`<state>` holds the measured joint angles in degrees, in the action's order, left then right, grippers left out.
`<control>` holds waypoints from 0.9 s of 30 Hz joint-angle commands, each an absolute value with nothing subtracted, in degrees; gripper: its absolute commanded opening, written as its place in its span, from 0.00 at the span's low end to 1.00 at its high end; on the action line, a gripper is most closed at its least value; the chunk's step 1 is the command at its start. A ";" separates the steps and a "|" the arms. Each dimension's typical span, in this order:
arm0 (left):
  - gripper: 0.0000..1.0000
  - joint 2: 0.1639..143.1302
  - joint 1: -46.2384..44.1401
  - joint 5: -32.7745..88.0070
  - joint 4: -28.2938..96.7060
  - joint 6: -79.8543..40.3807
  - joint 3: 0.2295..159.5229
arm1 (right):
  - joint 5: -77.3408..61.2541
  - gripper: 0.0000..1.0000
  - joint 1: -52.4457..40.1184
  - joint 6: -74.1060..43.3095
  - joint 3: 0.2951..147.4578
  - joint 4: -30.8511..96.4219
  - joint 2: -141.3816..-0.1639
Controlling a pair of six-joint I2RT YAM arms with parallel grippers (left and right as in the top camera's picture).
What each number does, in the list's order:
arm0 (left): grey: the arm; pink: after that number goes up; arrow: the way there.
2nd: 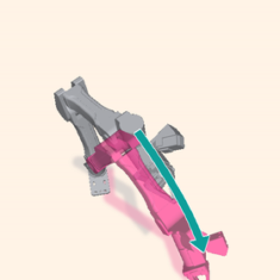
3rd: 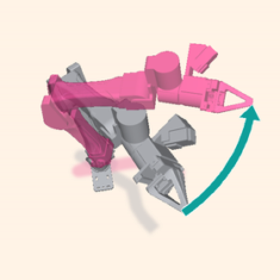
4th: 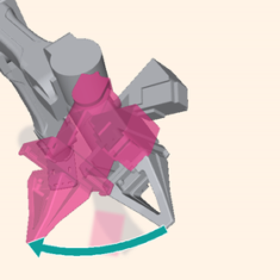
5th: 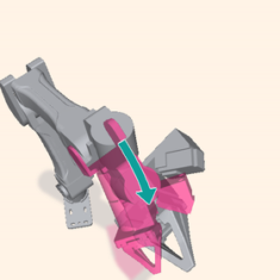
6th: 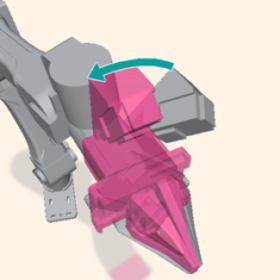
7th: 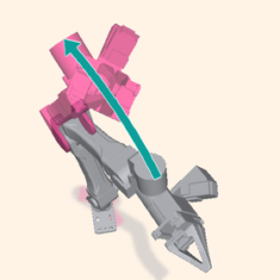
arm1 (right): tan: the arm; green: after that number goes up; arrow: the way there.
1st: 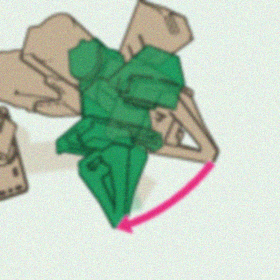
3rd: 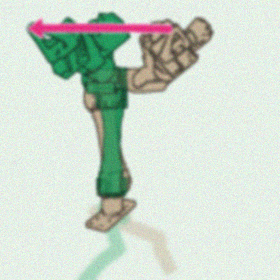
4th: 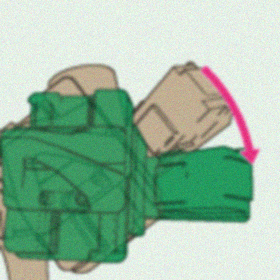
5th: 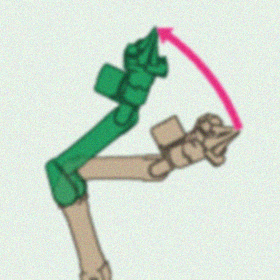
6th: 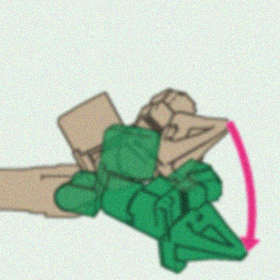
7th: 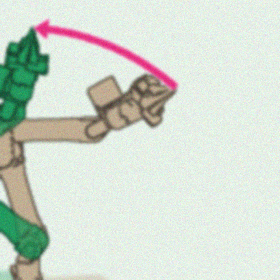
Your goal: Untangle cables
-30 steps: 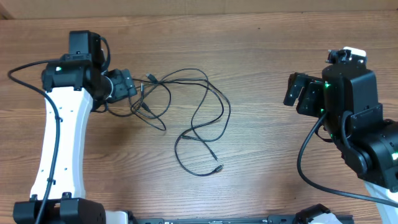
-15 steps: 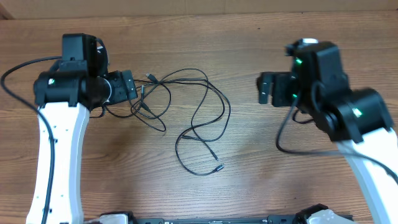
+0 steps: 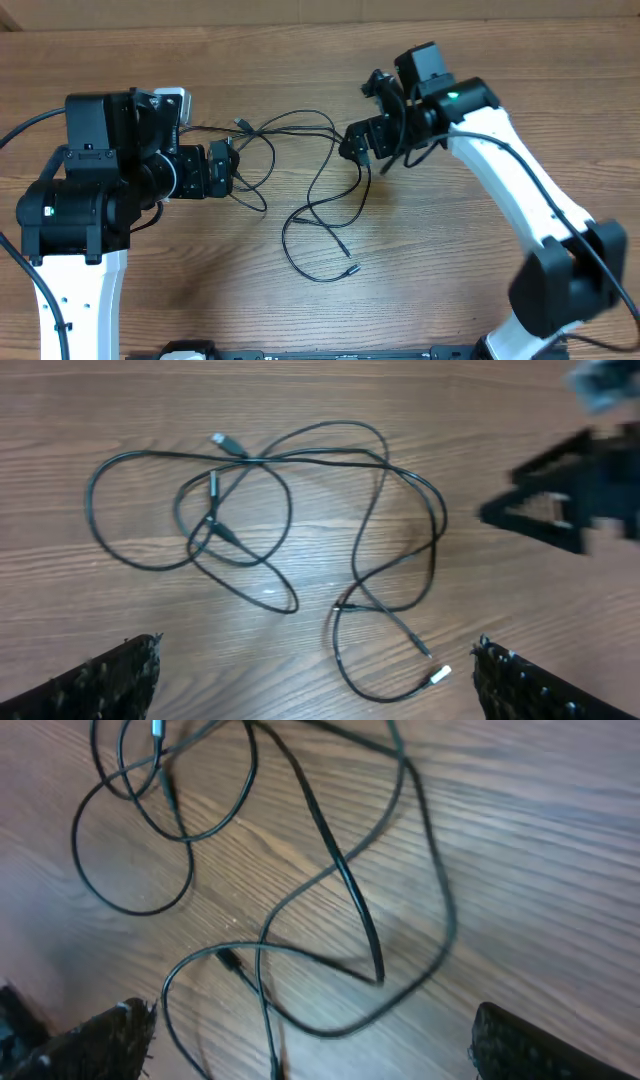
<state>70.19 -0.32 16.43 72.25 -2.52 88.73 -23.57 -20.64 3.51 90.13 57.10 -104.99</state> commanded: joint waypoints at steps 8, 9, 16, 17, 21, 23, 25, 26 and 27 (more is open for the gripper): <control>1.00 70.98 -0.73 19.07 73.19 -0.16 89.19 | -28.36 1.00 -20.67 5.91 89.95 51.44 -109.45; 1.00 71.13 -0.73 19.09 73.19 -0.16 89.19 | -28.21 1.00 -20.67 5.91 89.95 51.16 -110.72; 1.00 71.24 -0.73 19.07 73.19 -0.16 89.19 | -28.49 0.91 -20.67 5.89 89.95 50.19 -116.22; 1.00 71.24 -0.73 19.07 73.19 -0.16 89.19 | -29.23 0.90 -20.67 5.91 89.95 50.17 -116.86; 1.00 71.24 -0.73 19.07 73.19 -0.16 89.19 | -31.38 0.89 -20.97 5.96 89.95 50.06 -118.13; 1.00 71.24 -0.73 19.09 73.19 -0.16 89.19 | -31.42 0.83 -21.32 6.13 89.95 50.00 -118.39; 1.00 71.24 -0.73 19.07 73.19 -0.16 89.19 | -31.42 0.62 -21.96 6.11 89.95 49.67 -118.65; 1.00 71.24 -0.73 19.07 73.19 -0.19 89.19 | -31.42 0.50 -22.35 6.11 89.95 49.45 -118.69; 1.00 71.24 -0.73 19.07 73.19 -0.16 89.19 | -31.42 0.43 -22.57 6.11 89.95 49.41 -118.69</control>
<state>71.05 -0.40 18.09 73.10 -1.26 88.73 -30.22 -21.30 5.89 90.00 49.98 -117.86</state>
